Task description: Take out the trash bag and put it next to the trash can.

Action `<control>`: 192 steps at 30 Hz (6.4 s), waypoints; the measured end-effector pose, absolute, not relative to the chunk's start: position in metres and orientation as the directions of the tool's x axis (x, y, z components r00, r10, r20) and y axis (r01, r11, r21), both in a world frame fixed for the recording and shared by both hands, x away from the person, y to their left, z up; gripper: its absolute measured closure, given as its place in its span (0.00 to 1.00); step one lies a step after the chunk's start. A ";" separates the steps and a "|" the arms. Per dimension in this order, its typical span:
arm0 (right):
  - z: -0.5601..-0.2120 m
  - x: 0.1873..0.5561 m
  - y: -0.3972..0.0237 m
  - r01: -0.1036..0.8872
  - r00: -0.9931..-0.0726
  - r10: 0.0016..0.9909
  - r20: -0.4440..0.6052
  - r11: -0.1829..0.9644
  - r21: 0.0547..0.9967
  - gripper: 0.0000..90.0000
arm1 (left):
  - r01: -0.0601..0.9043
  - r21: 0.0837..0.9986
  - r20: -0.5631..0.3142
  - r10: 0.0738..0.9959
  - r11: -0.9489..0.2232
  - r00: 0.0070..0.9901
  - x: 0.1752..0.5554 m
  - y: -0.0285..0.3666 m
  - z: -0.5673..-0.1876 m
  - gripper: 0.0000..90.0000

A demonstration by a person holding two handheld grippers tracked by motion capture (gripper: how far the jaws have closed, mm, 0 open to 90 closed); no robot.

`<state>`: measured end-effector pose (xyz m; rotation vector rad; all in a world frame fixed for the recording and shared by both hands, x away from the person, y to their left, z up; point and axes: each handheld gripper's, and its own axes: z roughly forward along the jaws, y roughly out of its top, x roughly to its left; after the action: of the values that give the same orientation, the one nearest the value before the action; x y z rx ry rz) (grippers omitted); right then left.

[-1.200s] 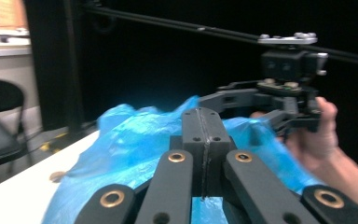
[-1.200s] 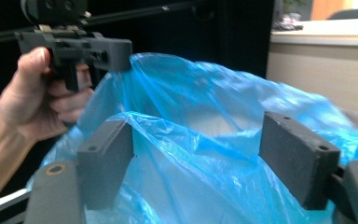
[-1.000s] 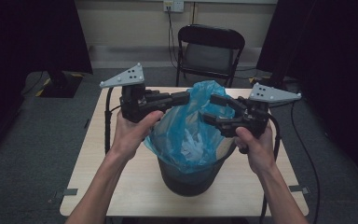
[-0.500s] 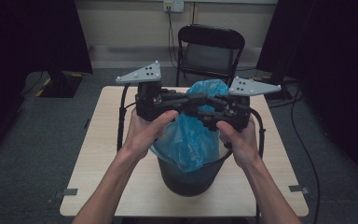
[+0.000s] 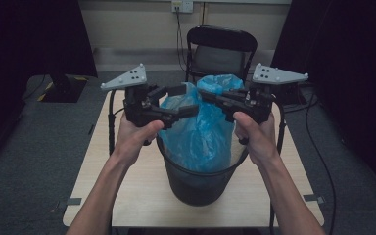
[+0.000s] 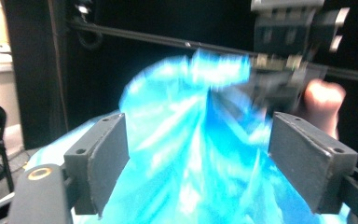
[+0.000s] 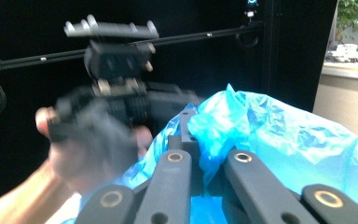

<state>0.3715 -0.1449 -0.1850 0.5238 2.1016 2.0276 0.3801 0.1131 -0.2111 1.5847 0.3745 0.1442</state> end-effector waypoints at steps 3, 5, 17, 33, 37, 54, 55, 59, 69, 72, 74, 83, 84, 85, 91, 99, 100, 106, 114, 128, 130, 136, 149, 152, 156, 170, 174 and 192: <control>-0.175 0.370 -0.142 0.120 -0.933 0.343 0.111 0.006 0.993 1.00 | 0.145 0.989 -0.126 0.323 -0.035 0.938 0.383 0.101 -0.216 0.20; -0.172 0.369 -0.139 0.119 -0.936 0.336 0.104 0.025 0.993 1.00 | 0.118 0.992 -0.095 0.334 -0.051 0.938 0.385 0.096 -0.217 0.33; -0.181 0.363 -0.163 0.136 -0.895 0.431 0.116 0.016 0.991 0.33 | 0.097 0.995 -0.083 0.272 -0.037 0.959 0.385 0.103 -0.212 1.00; -0.206 0.374 -0.133 0.137 -0.904 0.422 0.073 0.123 0.983 0.36 | 0.058 0.998 -0.055 0.203 -0.010 0.978 0.370 0.093 -0.185 1.00; -0.208 0.377 -0.134 0.137 -0.932 0.349 0.092 0.106 0.985 0.72 | 0.066 0.998 -0.064 0.197 -0.005 0.978 0.371 0.096 -0.184 1.00; -0.187 0.373 -0.147 0.115 -0.961 0.261 0.089 0.084 0.990 1.00 | 0.112 0.993 -0.102 0.234 -0.030 0.967 0.387 0.123 -0.210 0.17; -0.185 0.372 -0.143 0.108 -0.963 0.259 0.080 0.099 0.989 1.00 | 0.121 0.993 -0.114 0.200 -0.018 0.973 0.389 0.117 -0.213 0.17; -0.183 0.370 -0.134 0.094 -0.959 0.276 0.057 0.120 0.988 1.00 | 0.130 0.991 -0.123 0.152 -0.032 0.981 0.389 0.109 -0.215 0.17; -0.173 0.372 -0.119 0.100 -0.954 0.294 0.059 0.124 0.987 0.98 | 0.112 0.987 -0.089 0.185 -0.117 0.979 0.389 0.088 -0.216 0.18; -0.169 0.372 -0.120 0.098 -0.959 0.274 0.068 0.099 0.990 0.96 | 0.051 0.980 -0.005 0.235 -0.191 0.972 0.382 0.078 -0.218 0.41; -0.170 0.368 -0.115 0.090 -0.959 0.281 0.044 0.151 0.984 0.97 | 0.052 0.986 -0.024 0.172 -0.161 0.985 0.380 0.075 -0.218 0.71; -0.176 0.364 -0.132 0.097 -0.935 0.352 0.049 0.119 0.988 0.64 | 0.082 0.985 -0.054 0.181 -0.152 0.982 0.387 0.079 -0.223 1.00; -0.178 0.363 -0.135 0.095 -0.929 0.366 0.047 0.114 0.989 0.56 | 0.086 0.985 -0.057 0.190 -0.147 0.980 0.388 0.081 -0.224 1.00; -0.178 0.363 -0.135 0.095 -0.929 0.366 0.047 0.114 0.989 0.56 | 0.086 0.985 -0.057 0.190 -0.147 0.980 0.388 0.081 -0.224 1.00; -0.187 0.361 -0.159 0.116 -0.895 0.442 0.062 0.096 0.989 0.28 | 0.106 0.988 -0.081 0.212 -0.113 0.974 0.395 0.096 -0.224 1.00; -0.196 0.358 -0.175 0.132 -0.874 0.480 0.076 0.083 0.988 0.18 | 0.111 0.991 -0.089 0.257 -0.074 0.962 0.405 0.111 -0.218 1.00; -0.198 0.358 -0.176 0.131 -0.870 0.487 0.075 0.082 0.988 0.18 | 0.110 0.991 -0.089 0.258 -0.070 0.962 0.406 0.113 -0.217 1.00; -0.215 0.362 -0.180 0.147 -0.860 0.502 0.093 0.068 0.987 0.18 | 0.097 0.994 -0.079 0.264 -0.056 0.961 0.407 0.121 -0.203 1.00; -0.216 0.354 -0.190 0.055 -0.870 0.491 0.052 -0.007 0.998 0.35 | 0.098 0.994 -0.082 0.298 -0.039 0.951 0.410 0.138 -0.192 1.00; -0.222 0.357 -0.191 0.071 -0.847 0.528 0.050 0.019 0.997 0.39 | 0.110 0.994 -0.110 0.366 0.020 0.924 0.420 0.165 -0.185 1.00; -0.225 0.362 -0.187 0.099 -0.850 0.523 0.065 0.035 0.995 0.38 | 0.119 0.992 -0.121 0.371 0.028 0.921 0.423 0.166 -0.186 1.00; -0.223 0.377 -0.157 0.187 -0.853 0.516 0.081 0.158 0.969 0.31 | 0.125 0.991 -0.130 0.371 0.037 0.920 0.426 0.166 -0.186 1.00; -0.216 0.418 -0.117 0.244 -0.828 0.553 0.095 0.202 0.949 0.75 | 0.138 0.990 -0.142 0.427 0.040 0.893 0.440 0.182 -0.188 1.00; -0.215 0.420 -0.118 0.239 -0.835 0.540 0.107 0.181 0.954 0.71 | 0.137 0.990 -0.136 0.455 0.031 0.880 0.444 0.191 -0.194 1.00; -0.214 0.417 -0.122 0.244 -0.831 0.543 0.122 0.158 0.957 0.56 | 0.159 0.987 -0.139 0.526 0.007 0.839 0.449 0.202 -0.205 1.00; -0.211 0.402 -0.136 0.187 -0.870 0.487 0.077 0.182 0.965 0.66 | 0.228 0.961 -0.275 0.556 0.155 0.784 0.462 0.225 -0.218 1.00; -0.212 0.396 -0.141 0.183 -0.864 0.501 0.058 0.203 0.962 0.62 | 0.225 0.955 -0.296 0.580 0.193 0.759 0.462 0.235 -0.215 1.00; -0.243 0.392 -0.205 0.232 -0.783 0.607 0.135 0.085 0.969 0.39 | 0.275 0.948 -0.310 0.641 0.157 0.703 0.471 0.244 -0.257 1.00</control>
<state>0.3921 -0.2051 -0.2426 0.8350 2.0659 1.7505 0.4706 0.2435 -0.2574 1.4310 0.8132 0.3074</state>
